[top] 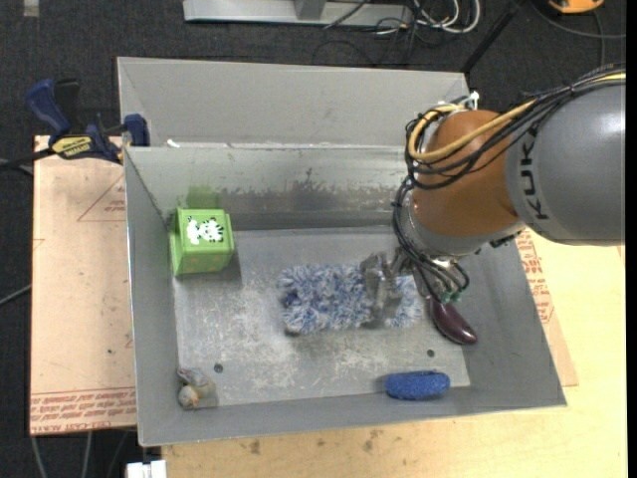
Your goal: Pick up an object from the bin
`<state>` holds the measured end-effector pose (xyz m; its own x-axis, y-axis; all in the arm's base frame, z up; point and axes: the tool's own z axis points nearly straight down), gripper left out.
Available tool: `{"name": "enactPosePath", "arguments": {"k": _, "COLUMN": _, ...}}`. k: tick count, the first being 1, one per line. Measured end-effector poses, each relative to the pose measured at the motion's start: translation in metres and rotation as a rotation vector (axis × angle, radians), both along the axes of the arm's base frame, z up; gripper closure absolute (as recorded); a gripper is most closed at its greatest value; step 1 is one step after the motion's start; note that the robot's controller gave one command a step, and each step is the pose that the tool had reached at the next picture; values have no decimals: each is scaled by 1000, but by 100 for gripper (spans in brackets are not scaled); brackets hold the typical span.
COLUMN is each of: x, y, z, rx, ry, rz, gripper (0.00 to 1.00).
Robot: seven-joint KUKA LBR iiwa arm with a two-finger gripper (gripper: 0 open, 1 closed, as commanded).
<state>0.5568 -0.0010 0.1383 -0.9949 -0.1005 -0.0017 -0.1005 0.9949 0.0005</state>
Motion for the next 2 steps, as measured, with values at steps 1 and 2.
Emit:
{"name": "enactPosePath", "arguments": {"k": 1, "x": 0, "y": 0, "z": 0, "rx": 0, "ry": 0, "rz": 1, "gripper": 100}}
{"name": "enactPosePath", "arguments": {"k": 2, "x": 3, "y": -20, "z": 72, "rx": 0, "ry": -1, "rz": 6, "gripper": 100}}
